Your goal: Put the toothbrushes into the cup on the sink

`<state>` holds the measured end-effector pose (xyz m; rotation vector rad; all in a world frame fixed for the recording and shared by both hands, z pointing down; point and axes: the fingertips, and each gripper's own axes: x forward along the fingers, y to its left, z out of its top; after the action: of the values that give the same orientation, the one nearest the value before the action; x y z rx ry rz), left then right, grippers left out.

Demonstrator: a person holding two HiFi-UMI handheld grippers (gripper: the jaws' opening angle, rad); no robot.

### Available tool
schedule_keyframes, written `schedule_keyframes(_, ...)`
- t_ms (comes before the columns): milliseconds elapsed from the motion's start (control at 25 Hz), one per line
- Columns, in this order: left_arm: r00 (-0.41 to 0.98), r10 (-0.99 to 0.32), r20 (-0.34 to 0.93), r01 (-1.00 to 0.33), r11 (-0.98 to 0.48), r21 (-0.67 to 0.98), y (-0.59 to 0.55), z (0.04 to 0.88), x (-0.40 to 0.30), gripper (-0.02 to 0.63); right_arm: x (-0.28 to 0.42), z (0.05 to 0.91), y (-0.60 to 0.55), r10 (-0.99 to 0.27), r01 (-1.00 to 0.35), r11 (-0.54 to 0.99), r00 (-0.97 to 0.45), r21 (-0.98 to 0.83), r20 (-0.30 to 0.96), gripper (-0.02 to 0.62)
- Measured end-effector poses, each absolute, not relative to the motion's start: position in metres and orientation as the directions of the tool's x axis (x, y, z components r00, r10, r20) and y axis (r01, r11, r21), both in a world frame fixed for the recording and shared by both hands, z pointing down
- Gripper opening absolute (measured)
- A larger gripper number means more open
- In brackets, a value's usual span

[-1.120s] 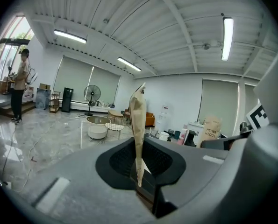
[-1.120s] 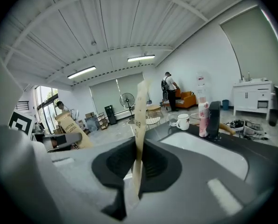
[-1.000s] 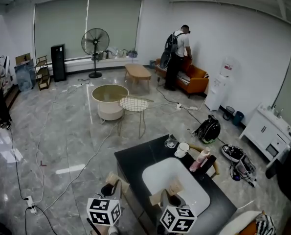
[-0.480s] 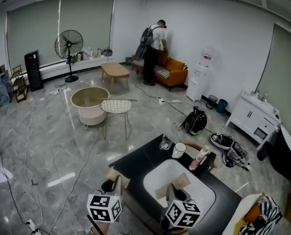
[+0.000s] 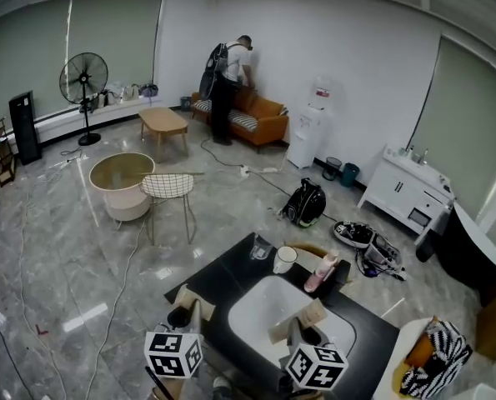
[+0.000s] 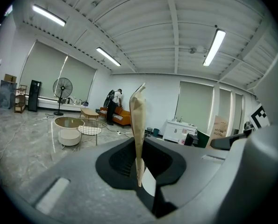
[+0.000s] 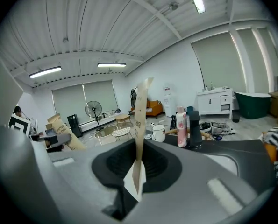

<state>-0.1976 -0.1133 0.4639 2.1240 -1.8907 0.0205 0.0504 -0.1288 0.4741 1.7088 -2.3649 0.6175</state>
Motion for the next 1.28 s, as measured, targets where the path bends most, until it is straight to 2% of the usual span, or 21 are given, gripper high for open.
schedule_keyframes(400, 0.161, -0.968, 0.194, -0.971, -0.120, 0.206, -0.150, 0.458, -0.194, 0.040, 0.049, 0.476, -0.160, -0.880, -0.945, 0.236, -0.307, -0.227, 0.363, 0.035)
schedule_keyframes(1280, 0.204, -0.946, 0.250, -0.969, -0.160, 0.187, -0.188, 0.478, -0.191, 0.040, 0.059, 0.480, -0.211, -0.897, -0.959, 0.166, -0.244, -0.231, 0.368, 0.035)
